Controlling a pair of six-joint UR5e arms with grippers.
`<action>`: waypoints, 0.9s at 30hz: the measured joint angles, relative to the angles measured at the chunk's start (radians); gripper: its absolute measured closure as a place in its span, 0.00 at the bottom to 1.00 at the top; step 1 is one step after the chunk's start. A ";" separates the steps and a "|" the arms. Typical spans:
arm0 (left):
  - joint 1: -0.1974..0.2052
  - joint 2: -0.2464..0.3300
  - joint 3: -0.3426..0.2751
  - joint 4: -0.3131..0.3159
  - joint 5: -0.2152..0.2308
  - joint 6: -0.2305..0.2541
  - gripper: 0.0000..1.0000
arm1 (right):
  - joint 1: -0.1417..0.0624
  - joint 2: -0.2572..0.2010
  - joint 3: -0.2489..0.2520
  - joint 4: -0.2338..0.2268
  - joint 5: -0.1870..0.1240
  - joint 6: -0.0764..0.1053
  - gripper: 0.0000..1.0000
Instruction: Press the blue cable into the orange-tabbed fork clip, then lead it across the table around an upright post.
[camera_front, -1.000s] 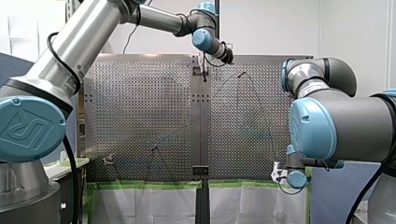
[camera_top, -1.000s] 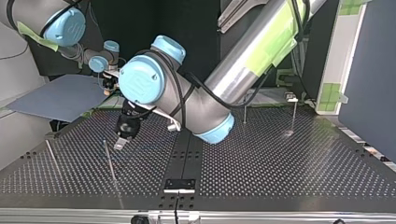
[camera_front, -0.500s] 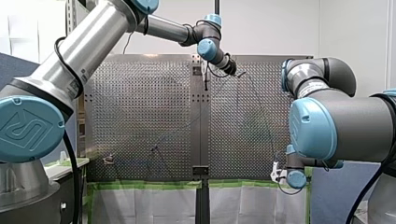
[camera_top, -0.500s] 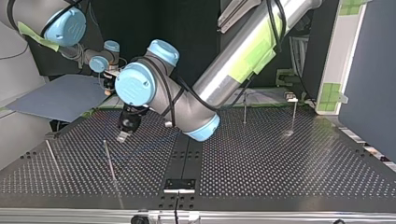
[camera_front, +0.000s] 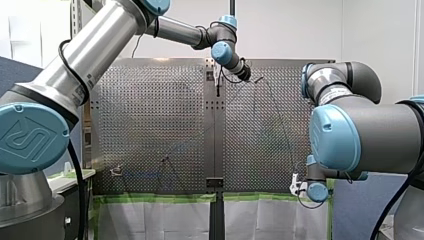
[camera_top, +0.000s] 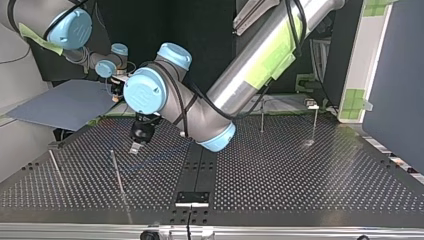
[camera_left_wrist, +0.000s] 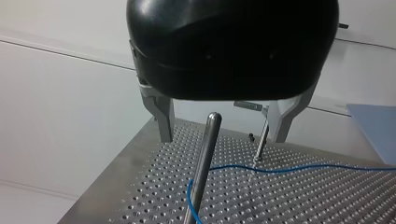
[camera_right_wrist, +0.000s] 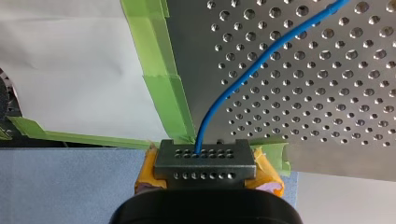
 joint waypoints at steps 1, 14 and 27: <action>0.000 0.000 0.000 0.000 -0.004 0.000 0.02 | 0.000 0.000 0.000 0.000 0.000 0.000 1.00; -0.004 0.000 0.000 -0.011 -0.105 0.017 0.02 | 0.003 0.000 0.000 0.003 -0.003 -0.002 1.00; -0.004 0.000 0.000 -0.012 -0.148 0.024 0.02 | 0.003 0.000 0.000 0.005 -0.004 -0.003 1.00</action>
